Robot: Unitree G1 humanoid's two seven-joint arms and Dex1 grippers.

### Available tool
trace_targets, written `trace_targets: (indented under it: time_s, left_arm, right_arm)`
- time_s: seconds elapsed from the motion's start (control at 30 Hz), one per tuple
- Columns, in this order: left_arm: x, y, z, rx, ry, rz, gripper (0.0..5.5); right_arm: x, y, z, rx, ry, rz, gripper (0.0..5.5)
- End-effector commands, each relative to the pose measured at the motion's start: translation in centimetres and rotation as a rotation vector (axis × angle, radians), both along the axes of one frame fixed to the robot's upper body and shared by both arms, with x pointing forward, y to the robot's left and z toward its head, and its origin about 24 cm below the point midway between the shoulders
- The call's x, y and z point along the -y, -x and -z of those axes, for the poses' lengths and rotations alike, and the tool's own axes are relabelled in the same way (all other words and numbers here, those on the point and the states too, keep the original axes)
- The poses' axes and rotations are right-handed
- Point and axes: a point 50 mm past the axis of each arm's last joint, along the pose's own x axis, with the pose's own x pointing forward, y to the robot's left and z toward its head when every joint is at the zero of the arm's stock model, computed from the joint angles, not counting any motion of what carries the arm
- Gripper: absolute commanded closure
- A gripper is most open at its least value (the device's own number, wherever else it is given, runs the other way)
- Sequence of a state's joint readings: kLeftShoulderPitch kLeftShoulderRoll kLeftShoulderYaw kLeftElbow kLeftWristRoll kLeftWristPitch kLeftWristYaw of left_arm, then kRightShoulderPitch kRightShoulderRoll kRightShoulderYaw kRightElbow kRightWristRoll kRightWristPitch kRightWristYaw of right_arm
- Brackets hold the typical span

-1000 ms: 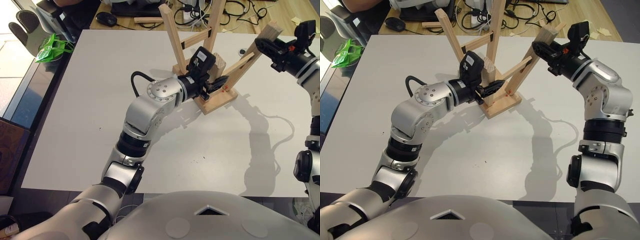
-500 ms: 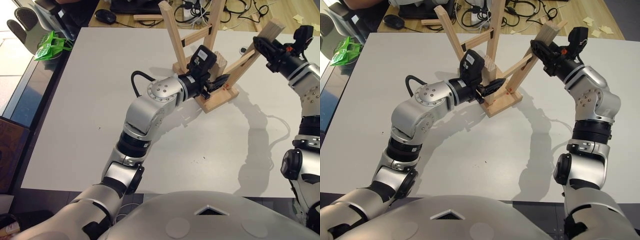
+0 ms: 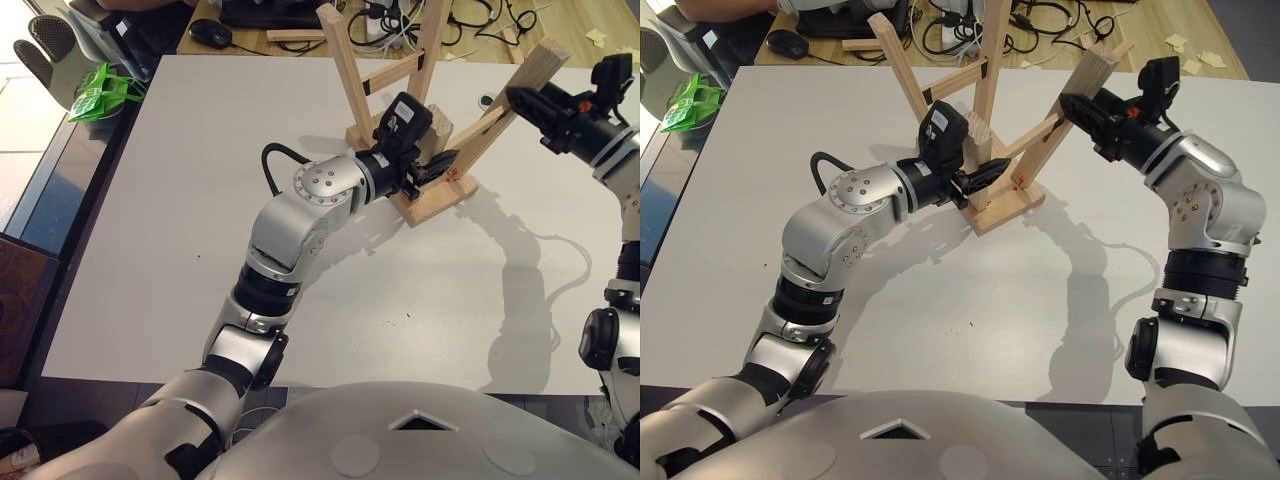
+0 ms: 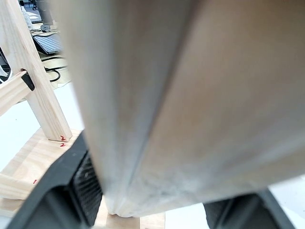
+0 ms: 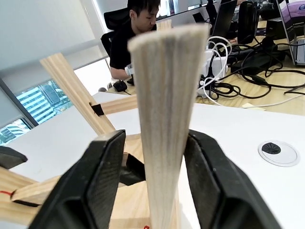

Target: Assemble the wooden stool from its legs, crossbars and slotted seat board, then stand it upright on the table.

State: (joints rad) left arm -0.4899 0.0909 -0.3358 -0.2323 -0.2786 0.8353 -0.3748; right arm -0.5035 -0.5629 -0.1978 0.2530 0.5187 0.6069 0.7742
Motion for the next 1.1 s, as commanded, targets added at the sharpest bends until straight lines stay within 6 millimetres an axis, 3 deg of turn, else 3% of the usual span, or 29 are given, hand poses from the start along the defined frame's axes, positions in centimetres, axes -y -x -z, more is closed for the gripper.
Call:
trace_targets:
  time_s: [0.03,0.33,0.53,0.67,0.8,1.1]
  left_arm:
    - [-0.7,0.1,2.4,-0.102,-0.078,-0.031,3.13]
    - [-0.7,0.1,2.2,-0.095,-0.072,-0.032,3.13]
    - [-0.6,0.1,2.2,-0.094,-0.067,-0.028,3.13]
    - [-0.6,0.1,2.1,-0.094,-0.067,-0.028,3.13]
    - [-0.7,0.1,2.2,-0.092,-0.07,-0.029,3.14]
    - [-0.6,0.3,2.3,-0.094,-0.078,-0.02,3.15]
  right_arm:
    - [0.6,0.3,1.6,-0.057,0.115,0.004,3.38]
    - [0.9,0.1,4.3,-0.148,0.344,0.028,3.38]
    - [0.9,0.1,5.0,-0.164,0.418,0.03,3.38]
    - [0.9,-0.4,4.3,-0.133,0.348,0.069,3.38]
    - [1.1,-0.8,3.6,-0.107,0.279,0.119,3.93]
    - [0.7,-1.7,0.9,0.026,0.097,0.156,3.96]
